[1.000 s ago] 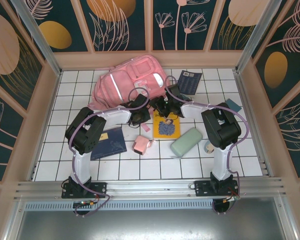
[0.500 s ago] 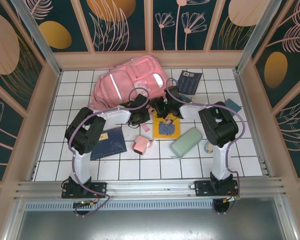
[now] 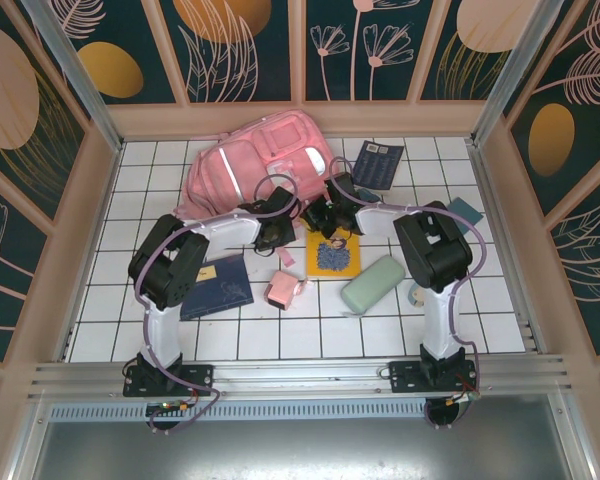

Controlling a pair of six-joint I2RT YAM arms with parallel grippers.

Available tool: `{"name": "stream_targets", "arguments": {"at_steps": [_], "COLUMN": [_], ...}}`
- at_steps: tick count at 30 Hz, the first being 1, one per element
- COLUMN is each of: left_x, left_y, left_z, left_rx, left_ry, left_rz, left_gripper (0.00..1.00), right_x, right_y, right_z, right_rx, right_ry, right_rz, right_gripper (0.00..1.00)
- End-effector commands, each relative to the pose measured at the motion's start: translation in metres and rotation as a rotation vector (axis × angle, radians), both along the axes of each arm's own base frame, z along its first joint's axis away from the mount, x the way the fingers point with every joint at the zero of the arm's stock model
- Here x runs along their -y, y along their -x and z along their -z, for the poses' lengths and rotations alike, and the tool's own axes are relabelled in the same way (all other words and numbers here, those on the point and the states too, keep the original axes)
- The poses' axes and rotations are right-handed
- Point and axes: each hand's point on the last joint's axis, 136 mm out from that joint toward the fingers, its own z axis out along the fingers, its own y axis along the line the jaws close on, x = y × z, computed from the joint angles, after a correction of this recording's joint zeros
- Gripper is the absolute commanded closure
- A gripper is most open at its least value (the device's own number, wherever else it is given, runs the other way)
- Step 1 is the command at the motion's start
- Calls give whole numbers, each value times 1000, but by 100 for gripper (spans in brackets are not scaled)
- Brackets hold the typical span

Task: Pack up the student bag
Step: Unzip the student bag at the top-center of the table.

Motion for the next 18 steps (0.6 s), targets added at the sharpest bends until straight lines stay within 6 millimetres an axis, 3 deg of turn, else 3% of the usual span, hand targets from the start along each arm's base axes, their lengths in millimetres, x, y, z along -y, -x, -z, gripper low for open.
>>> {"name": "stream_targets", "arguments": {"at_steps": [1,7,18], "left_x": [-41,-81,-157], "left_y": [12,14,15], "left_z": [-12,-19,-14], "left_rx": [-40,-51,-96], "left_ry": [-92,-119,-219], "left_rz": [-37,-79,-171], "left_gripper": [100,100,100], "right_x": [33,50,78], "right_y": [-21,-28,-42], "right_z": [-13,-22,-42], "right_rx": [83,114,173], "right_ry": [98,112,149], "right_rz": [95,125,161], "right_gripper": [100,100,100]}}
